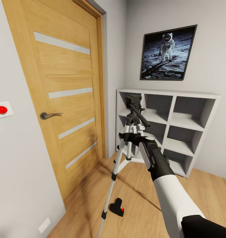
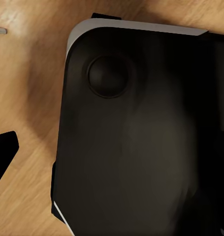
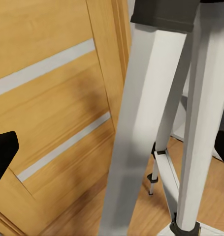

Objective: Attach the digital camera to the camera tripod in the bedroom.

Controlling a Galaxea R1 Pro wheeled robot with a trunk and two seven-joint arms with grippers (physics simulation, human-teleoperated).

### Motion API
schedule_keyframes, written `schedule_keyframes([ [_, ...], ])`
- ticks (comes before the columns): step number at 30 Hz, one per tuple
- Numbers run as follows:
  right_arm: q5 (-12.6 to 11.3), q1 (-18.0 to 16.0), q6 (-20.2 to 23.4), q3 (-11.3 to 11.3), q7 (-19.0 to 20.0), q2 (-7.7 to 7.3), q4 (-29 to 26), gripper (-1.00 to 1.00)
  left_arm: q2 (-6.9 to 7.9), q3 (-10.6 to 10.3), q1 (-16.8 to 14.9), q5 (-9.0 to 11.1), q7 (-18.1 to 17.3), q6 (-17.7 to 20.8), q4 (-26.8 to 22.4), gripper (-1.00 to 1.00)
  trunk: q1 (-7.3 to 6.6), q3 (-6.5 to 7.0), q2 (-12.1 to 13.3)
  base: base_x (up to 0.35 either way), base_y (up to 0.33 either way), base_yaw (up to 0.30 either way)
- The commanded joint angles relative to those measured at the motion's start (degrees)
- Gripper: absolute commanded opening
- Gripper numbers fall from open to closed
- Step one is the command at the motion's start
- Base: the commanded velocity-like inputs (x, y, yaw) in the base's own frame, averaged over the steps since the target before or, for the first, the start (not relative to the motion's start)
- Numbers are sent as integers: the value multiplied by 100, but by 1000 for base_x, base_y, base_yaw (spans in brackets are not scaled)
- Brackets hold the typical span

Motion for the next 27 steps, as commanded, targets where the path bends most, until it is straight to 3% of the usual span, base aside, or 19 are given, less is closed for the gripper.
schedule_keyframes([
  [1, -31, -3, 35, -5, 0, 1, 8, 100, 0, 0, 3, 40, -1, -5, -10, 100, 0, -5, -3, 0, 0, 0],
  [27, -66, -3, 20, -17, -12, 1, 82, 100, -12, 0, 3, 31, -4, -5, -10, 100, 0, -5, -3, 37, 0, 0],
])
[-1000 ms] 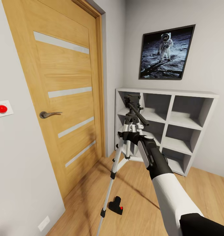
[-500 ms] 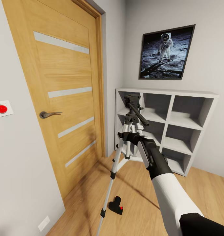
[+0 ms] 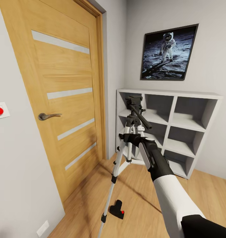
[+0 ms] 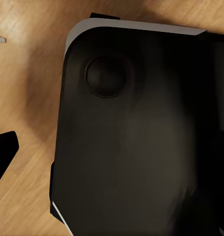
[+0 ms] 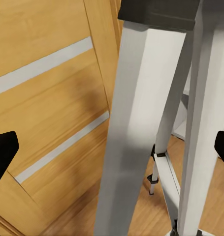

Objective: Attach the digital camera to the camera tripod in the bedroom.

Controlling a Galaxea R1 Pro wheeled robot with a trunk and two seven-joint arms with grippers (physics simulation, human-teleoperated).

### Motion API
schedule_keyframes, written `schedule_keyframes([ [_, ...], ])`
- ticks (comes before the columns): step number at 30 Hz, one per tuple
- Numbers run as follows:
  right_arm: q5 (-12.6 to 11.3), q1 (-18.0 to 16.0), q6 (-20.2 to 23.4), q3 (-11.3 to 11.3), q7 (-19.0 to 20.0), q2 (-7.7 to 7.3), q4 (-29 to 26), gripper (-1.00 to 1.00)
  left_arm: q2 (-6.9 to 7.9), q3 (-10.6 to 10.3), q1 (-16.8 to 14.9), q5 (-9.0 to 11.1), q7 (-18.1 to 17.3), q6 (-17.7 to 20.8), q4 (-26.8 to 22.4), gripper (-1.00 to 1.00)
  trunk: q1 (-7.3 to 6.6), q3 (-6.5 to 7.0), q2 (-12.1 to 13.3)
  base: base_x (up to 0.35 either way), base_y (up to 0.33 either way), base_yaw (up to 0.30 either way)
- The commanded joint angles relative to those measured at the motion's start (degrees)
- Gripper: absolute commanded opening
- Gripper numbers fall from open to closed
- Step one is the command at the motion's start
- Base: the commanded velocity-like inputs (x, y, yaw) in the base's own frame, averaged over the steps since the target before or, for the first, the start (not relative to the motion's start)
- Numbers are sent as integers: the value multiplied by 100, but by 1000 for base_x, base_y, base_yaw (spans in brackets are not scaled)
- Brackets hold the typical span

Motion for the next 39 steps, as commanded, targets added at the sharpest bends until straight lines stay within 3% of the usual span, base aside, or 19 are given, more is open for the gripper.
schedule_keyframes([
  [1, -27, -3, 29, -3, 2, 1, 1, 100, -2, 0, 3, 40, 0, -5, -10, 100, 0, -5, -3, 3, 0, 0],
  [39, -24, -3, 28, -5, 6, 1, 23, 100, -6, 0, 3, 40, -2, -6, -10, 100, 0, -5, -3, 50, 0, 0],
])
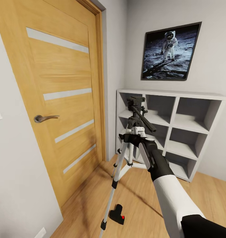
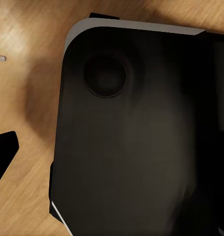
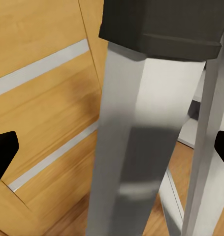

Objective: Attach the digital camera to the camera tripod in the bedroom.

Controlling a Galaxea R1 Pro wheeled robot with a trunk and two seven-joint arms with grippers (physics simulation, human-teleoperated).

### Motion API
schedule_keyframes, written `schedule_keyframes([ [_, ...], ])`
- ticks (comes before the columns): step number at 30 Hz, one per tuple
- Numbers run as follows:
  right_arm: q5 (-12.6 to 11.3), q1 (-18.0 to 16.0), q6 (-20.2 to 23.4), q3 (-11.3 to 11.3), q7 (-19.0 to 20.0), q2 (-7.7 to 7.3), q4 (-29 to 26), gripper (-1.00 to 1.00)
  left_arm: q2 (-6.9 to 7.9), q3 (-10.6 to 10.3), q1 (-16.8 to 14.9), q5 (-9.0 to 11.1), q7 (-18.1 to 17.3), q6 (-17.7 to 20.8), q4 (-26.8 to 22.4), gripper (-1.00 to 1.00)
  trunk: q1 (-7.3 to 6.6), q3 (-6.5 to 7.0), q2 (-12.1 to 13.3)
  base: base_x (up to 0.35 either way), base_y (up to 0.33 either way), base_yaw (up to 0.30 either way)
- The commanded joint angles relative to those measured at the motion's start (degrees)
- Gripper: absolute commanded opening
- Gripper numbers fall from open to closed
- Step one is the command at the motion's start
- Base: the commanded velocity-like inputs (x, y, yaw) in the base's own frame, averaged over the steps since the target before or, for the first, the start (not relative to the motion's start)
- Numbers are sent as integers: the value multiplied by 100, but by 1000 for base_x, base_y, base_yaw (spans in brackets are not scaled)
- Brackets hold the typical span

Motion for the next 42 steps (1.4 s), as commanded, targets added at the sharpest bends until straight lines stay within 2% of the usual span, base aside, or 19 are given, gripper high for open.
schedule_keyframes([
  [1, -23, -3, 29, -1, 4, 1, -6, 100, -1, 0, 3, 43, -1, -6, -10, 100, 0, -5, -3, 0, 0, 0],
  [11, -14, -3, 37, -1, 4, 1, -10, 100, 2, 0, 3, 43, 1, -6, -10, 100, 0, -5, -3, 0, 0, 0],
  [12, -20, -3, 38, -1, 6, 1, -8, -100, 4, 0, 3, 43, 2, -6, -10, 100, 0, -5, -3, 0, 0, 0],
  [31, 18, -3, 32, -1, 14, 1, -60, -100, 6, 0, 3, 43, -2, -6, -10, 100, 0, -5, -3, 0, 0, 0],
  [38, 24, -3, 250, -3, 56, 1, -951, -100, 4, 0, 3, 43, -1, -6, -10, 100, 0, -5, -3, 0, 0, 0],
  [39, 28, -3, 1407, -5, 35, 1, -2144, -100, 7, 0, 3, 43, 2, -6, -10, 100, 0, -5, -3, 0, 0, 0],
  [42, 34, -3, 1403, -8, 33, 1, -2160, -100, 5, 0, 3, 43, 1, -6, -10, 100, 0, -5, -3, 0, 0, 0],
])
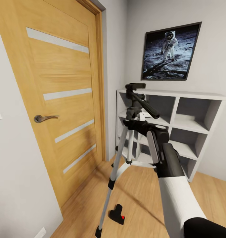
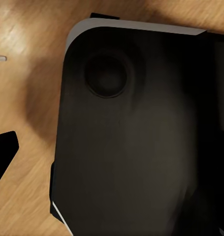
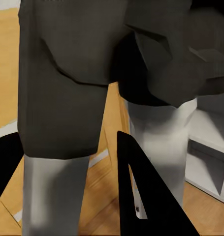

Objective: Attach the digital camera to the camera tripod in the bedroom.

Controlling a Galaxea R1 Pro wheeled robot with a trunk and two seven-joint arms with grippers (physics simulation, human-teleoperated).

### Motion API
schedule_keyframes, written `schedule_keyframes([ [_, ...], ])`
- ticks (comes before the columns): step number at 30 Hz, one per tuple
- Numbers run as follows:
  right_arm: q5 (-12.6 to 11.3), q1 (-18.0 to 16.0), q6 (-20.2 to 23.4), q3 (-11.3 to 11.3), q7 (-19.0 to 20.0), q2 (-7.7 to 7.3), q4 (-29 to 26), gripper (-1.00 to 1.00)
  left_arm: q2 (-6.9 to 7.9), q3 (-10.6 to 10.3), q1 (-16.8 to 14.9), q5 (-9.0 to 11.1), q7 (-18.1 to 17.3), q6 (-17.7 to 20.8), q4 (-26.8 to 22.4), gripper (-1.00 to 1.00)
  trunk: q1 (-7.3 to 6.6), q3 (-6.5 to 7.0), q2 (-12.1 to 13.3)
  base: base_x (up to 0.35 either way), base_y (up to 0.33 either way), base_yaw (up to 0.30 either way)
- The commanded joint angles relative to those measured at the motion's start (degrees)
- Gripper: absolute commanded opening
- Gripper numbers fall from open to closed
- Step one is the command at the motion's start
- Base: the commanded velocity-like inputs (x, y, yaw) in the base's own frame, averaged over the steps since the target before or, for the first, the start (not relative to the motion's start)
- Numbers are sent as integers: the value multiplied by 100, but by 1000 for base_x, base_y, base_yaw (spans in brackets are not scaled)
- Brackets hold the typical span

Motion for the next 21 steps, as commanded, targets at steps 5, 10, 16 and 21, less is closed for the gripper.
schedule_keyframes([
  [5, -24, -6, 14, -3, -4, -39, -59, -100, 4, 0, 4, 40, 1, -5, -10, 100, 0, -4, -3, 0, 0, 0],
  [10, -23, -6, 16, 1, -7, -128, -358, -100, -3, 0, 4, 40, 1, -5, -10, 100, 0, -4, -3, 0, 0, 0],
  [16, -22, -6, 48, 3, -4, -157, -514, -100, -4, 0, 4, 40, 1, -5, -10, 100, 0, -4, -3, 0, 0, 0],
  [21, -15, -6, 59, 4, -3, -169, -554, -100, -6, 0, 4, 40, -3, -5, -10, 100, 0, -4, -3, 0, 0, 0],
])
